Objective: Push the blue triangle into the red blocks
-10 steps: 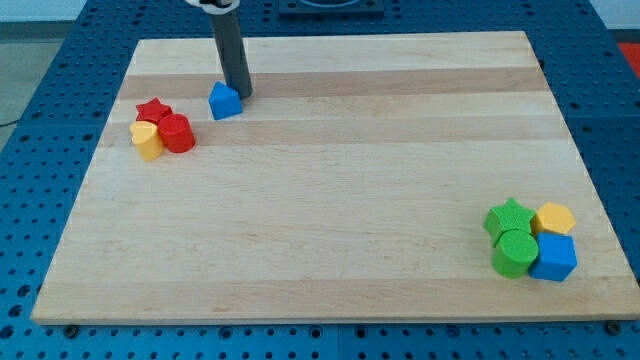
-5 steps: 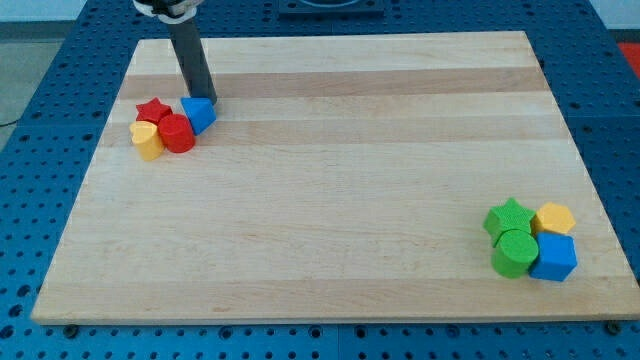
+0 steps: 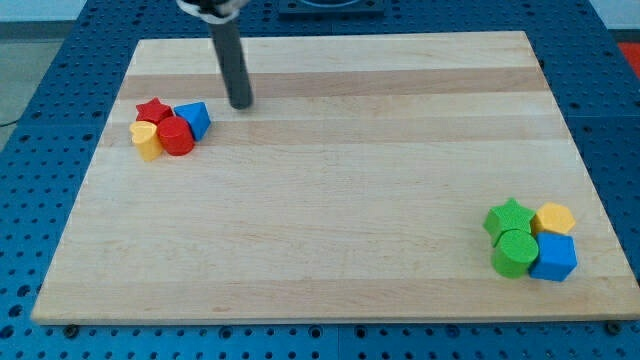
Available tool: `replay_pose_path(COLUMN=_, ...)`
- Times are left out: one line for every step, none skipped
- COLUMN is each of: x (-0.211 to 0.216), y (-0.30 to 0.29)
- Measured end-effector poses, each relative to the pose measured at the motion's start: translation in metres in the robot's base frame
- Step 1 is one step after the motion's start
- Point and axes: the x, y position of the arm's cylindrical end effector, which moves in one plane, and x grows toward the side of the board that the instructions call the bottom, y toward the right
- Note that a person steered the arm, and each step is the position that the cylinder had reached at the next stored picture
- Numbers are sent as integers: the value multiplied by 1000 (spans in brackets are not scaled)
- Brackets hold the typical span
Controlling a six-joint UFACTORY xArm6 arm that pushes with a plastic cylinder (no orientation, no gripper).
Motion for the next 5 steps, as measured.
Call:
replay_pose_path(x=26, y=10)
replay_pose_path(x=30, y=-16)
replay_pose_path(x=15, y=-52)
replay_pose_path(x=15, y=-76)
replay_pose_path(x=15, y=-77)
